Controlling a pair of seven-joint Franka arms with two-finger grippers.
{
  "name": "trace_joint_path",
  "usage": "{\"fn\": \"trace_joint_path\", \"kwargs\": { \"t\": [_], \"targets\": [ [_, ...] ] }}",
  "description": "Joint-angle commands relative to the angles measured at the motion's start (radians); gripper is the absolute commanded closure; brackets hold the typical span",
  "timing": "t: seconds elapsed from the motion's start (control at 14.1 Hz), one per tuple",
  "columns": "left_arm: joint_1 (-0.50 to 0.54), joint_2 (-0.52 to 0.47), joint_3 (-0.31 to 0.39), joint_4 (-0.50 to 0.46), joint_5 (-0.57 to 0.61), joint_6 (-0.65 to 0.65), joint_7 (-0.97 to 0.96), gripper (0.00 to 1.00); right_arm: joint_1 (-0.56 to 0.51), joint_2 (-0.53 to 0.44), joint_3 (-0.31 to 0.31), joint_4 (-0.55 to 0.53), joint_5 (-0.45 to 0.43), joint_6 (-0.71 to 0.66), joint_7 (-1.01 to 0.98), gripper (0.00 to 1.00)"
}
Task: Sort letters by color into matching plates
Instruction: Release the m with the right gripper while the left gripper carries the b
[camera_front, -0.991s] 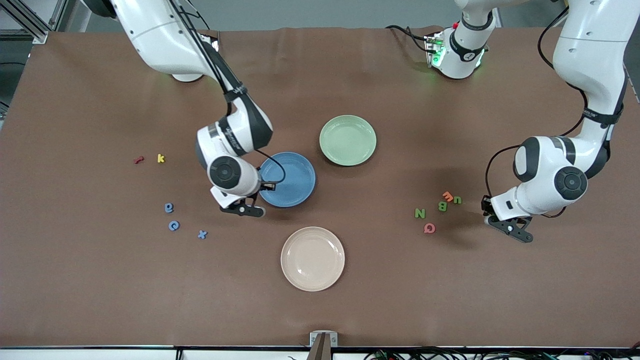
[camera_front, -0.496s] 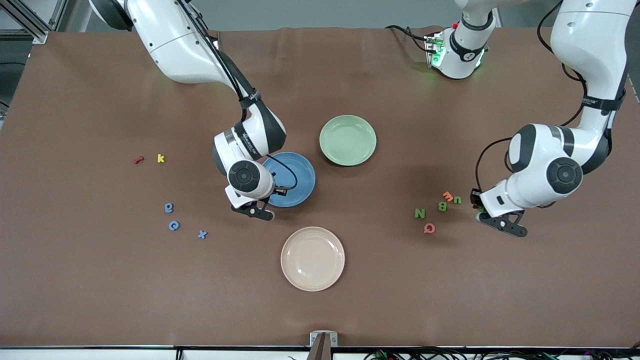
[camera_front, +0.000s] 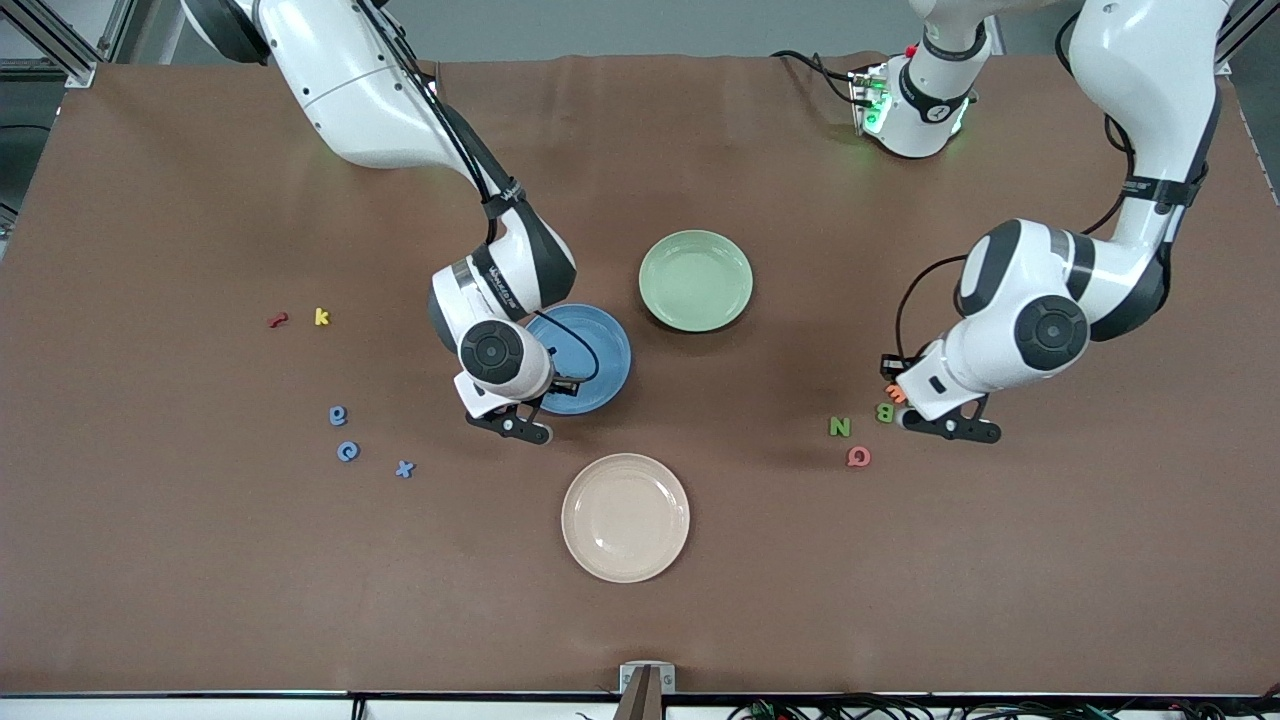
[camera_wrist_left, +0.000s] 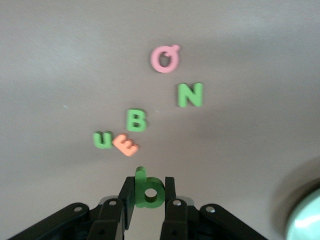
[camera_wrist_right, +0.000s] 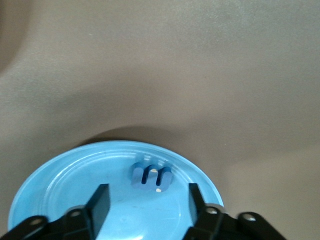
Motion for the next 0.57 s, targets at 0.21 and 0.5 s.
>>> {"fn": "trace_joint_path", "kwargs": {
  "t": [0.21,0.5],
  "targets": [
    [0.002,-0.011,-0.152,-0.048,0.002,-0.016,-0.335,1.00,0.002,0.008,-0.011,0.029,0.016,-0.009,-0.009,0.00],
    [-0.017,0.012,-0.253,-0.085,0.002,0.005,-0.585,1.00,-0.102,-0.015,-0.018,0.029,0.005,-0.031,-0.096,0.00]
  ]
}}
